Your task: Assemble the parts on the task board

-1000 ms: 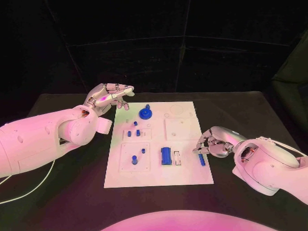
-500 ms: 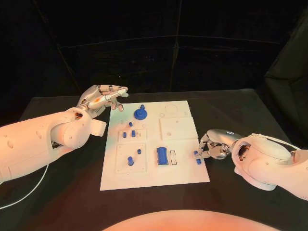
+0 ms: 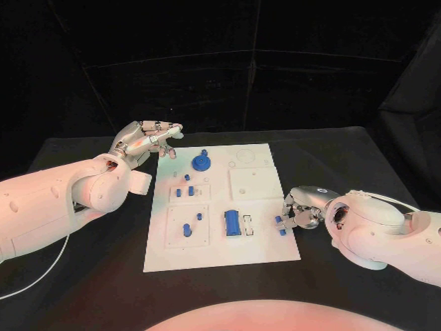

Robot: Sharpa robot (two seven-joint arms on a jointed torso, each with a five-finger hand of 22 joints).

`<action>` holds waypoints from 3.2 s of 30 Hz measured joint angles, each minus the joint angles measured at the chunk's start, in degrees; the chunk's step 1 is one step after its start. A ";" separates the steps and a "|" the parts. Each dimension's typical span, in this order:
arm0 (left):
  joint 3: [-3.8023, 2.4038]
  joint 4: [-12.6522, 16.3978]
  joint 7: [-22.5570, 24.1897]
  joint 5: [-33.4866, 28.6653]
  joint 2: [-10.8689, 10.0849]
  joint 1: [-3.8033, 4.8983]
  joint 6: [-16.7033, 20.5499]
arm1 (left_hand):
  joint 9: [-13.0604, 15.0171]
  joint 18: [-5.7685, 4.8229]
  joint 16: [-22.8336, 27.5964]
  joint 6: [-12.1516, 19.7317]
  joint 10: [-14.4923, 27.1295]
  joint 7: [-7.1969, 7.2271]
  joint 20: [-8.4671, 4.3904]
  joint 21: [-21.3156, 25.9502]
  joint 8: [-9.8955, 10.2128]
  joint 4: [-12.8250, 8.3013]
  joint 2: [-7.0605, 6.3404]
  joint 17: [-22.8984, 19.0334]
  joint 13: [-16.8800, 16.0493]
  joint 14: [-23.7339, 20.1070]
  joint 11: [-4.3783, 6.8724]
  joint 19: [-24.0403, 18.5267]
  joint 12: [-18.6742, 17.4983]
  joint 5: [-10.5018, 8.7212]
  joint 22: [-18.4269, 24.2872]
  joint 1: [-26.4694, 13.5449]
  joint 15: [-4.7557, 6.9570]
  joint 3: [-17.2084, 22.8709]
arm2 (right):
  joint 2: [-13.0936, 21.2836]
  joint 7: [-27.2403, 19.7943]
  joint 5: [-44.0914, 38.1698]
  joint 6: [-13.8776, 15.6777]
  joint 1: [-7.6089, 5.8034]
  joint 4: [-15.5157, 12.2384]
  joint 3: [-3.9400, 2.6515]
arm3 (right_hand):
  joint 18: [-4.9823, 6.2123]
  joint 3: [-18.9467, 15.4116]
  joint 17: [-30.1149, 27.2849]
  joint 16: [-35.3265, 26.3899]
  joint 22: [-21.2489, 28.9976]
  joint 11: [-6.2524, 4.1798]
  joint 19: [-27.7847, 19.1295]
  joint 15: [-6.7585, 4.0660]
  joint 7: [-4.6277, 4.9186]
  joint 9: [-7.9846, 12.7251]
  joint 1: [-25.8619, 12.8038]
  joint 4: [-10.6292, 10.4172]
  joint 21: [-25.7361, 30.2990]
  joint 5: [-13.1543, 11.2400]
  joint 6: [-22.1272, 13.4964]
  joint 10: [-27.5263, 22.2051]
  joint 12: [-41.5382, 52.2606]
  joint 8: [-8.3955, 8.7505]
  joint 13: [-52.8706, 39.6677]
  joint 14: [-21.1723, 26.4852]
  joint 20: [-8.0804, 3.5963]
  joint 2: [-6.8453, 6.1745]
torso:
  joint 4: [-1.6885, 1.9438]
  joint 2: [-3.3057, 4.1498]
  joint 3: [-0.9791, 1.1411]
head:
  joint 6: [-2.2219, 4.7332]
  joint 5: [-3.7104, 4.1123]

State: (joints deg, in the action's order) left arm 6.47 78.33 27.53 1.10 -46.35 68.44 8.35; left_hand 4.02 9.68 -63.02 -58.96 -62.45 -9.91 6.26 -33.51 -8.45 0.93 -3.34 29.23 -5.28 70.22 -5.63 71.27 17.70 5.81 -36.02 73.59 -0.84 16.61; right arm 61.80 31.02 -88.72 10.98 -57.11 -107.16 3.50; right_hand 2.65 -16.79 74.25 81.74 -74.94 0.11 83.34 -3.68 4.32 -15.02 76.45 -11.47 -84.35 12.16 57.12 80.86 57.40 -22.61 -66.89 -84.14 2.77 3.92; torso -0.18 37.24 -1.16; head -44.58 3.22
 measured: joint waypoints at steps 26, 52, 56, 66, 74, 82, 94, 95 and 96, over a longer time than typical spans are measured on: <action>0.00 -0.03 -0.04 0.00 -0.08 0.00 -0.02 | 0.00 0.00 0.00 0.00 0.00 0.00 0.00 0.00 0.00 0.00 0.00 0.00 0.01 0.00 0.00 0.00 0.00 0.00 0.01 0.00 0.00 0.00 | -3.16 3.36 -9.14 -3.55 0.32 0.11 -0.51 | 0.00 4.55 -0.48 -0.41 0.01 -0.41 0.00 0.12 0.37 -0.11 8.81 4.80 0.30 6.03 0.37 -0.85 -2.40 3.38 1.05 0.09 0.00 1.20 | 0.03 -0.04 0.01 | 0.06 -0.18; 0.01 -0.21 -0.22 0.00 0.10 -0.11 -0.02 | 0.00 0.00 0.00 0.00 0.00 0.00 0.00 0.00 0.00 0.00 0.00 -0.14 -0.04 0.00 0.00 0.00 0.00 0.00 0.03 0.00 0.00 0.00 | -3.40 -0.60 6.03 12.92 0.90 -2.26 -0.02 | 0.01 6.32 0.69 0.46 0.02 -0.63 0.52 0.10 0.17 2.12 5.03 0.39 -1.02 11.18 2.24 0.43 0.22 5.75 -1.28 0.10 -0.12 -0.97 | 0.03 -0.01 -0.05 | -0.04 -0.55; 0.01 -0.17 -0.28 0.00 0.15 -0.11 -0.02 | 0.00 0.00 0.00 0.00 0.00 0.00 0.00 0.00 0.00 0.00 0.00 -0.14 -0.04 0.00 0.00 0.00 0.00 0.00 0.03 0.00 0.00 0.00 | -4.67 -1.34 9.09 13.68 0.90 -1.62 -0.01 | 0.00 6.47 0.69 0.46 0.02 -0.63 0.51 0.10 -0.13 2.13 5.03 0.22 -1.02 11.49 2.54 0.43 0.22 5.76 -1.28 0.10 -0.12 -0.97 | 0.07 -0.01 -0.07 | -0.12 -0.56; 0.01 -0.11 -0.46 0.00 0.11 -0.12 -0.01 | 0.00 0.00 0.00 0.00 0.21 0.00 0.00 0.00 0.00 0.00 0.00 -0.14 -0.03 0.00 0.21 0.00 0.00 0.00 0.08 0.00 0.00 0.00 | -7.01 -1.46 13.84 13.54 0.90 -0.05 0.00 | 0.01 6.77 0.68 0.69 0.03 -0.63 0.51 0.10 -0.33 2.10 4.73 -0.59 -1.25 11.49 3.59 0.43 0.51 5.83 -1.64 0.10 -0.12 -0.68 | 0.12 -0.01 -0.08 | -0.24 -1.07; 0.01 -0.08 -0.60 0.00 0.11 -0.12 -0.02 | 0.00 0.00 0.00 0.00 0.21 0.00 0.00 0.00 0.00 0.00 0.00 -0.14 -0.03 0.00 0.21 0.00 0.00 0.00 0.08 0.00 0.00 0.00 | -8.24 -0.14 15.32 12.55 0.90 0.79 0.00 | 0.00 6.99 0.68 0.91 0.03 -0.93 0.51 -0.33 -0.63 1.90 4.49 -0.82 -1.25 11.48 4.30 0.73 0.77 5.88 -1.66 0.10 -0.12 -0.45 | 0.05 -0.01 -0.05 | -0.42 -1.16; 0.01 -0.06 -0.80 0.00 0.11 -0.12 -0.21 | 0.00 -0.01 0.00 0.00 0.21 0.00 0.00 0.00 0.00 0.00 0.00 -0.13 -0.02 0.00 0.21 0.00 0.00 0.00 0.07 0.00 0.00 0.00 | -8.91 1.04 15.04 11.40 0.89 1.44 0.00 | 0.00 7.09 0.67 0.91 0.03 -0.93 0.51 -0.33 -0.74 1.78 4.27 -1.21 -1.24 11.48 4.82 0.73 0.86 5.88 -1.65 0.10 -0.12 -0.67 | 0.01 -0.01 -0.03 | -0.53 -1.19; 0.01 -0.05 -1.05 0.00 0.11 -0.12 -0.48 | 0.00 0.00 0.00 0.00 0.21 0.00 0.00 0.00 0.00 0.00 0.24 -0.22 -0.02 0.00 0.21 0.00 0.00 0.00 0.09 0.24 0.00 0.00 | -9.78 2.21 13.50 9.77 0.82 1.94 -0.07 | 0.01 6.92 0.67 0.91 0.03 -1.14 0.64 -0.33 -1.05 1.59 3.74 -2.00 -1.24 11.48 5.49 0.94 0.87 5.89 -1.71 0.10 -0.25 -0.60 | -0.06 -0.01 -0.02 | -0.64 -1.24; 0.01 -0.05 -1.06 0.00 0.11 -0.11 -0.50 | 0.00 0.00 0.00 0.00 0.21 0.00 0.00 0.00 0.00 0.00 0.24 -0.22 -0.02 0.00 0.21 0.00 0.00 0.00 0.12 0.24 0.00 0.00 | -9.84 2.30 13.41 9.69 0.82 2.01 -0.05 | 0.00 6.90 0.66 0.91 0.03 -1.14 0.73 -0.33 -1.05 1.62 3.51 -2.02 -1.24 11.49 5.49 0.94 0.87 6.14 -1.70 0.10 -0.34 -0.83 | -0.07 0.00 -0.02 | -0.66 -1.21; 0.01 -0.05 -1.07 0.00 0.11 -0.11 -0.51 | 0.00 0.00 0.00 0.00 0.21 0.00 0.00 0.00 0.00 0.00 0.24 -0.22 -0.02 0.00 0.21 0.00 0.00 0.00 0.12 0.24 0.00 0.00 | -9.90 2.37 13.32 9.60 0.83 2.05 -0.04 | 0.00 6.75 0.67 0.91 0.03 -1.14 0.73 -0.33 -0.92 1.64 3.44 -2.22 -1.24 11.49 5.61 0.94 0.87 6.20 -1.70 0.10 -0.34 -0.90 | -0.07 0.00 -0.02 | -0.70 -1.19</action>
State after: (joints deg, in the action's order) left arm 6.48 78.28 26.45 1.10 -46.24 68.33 7.84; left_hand 4.02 9.68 -63.02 -58.96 -62.24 -9.91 6.26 -33.51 -8.45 0.94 -3.10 29.01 -5.30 70.22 -5.43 71.27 17.70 5.81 -35.90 73.82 -0.84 16.62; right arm 51.91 33.39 -75.40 20.59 -56.29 -105.10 3.46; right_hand 2.65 -10.03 74.92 82.65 -74.91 -1.03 84.06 -4.01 3.40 -13.38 79.89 -13.69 -85.59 23.65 62.73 81.80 58.27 -16.41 -68.59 -84.04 2.43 3.02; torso -0.24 37.24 -1.18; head -45.28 2.03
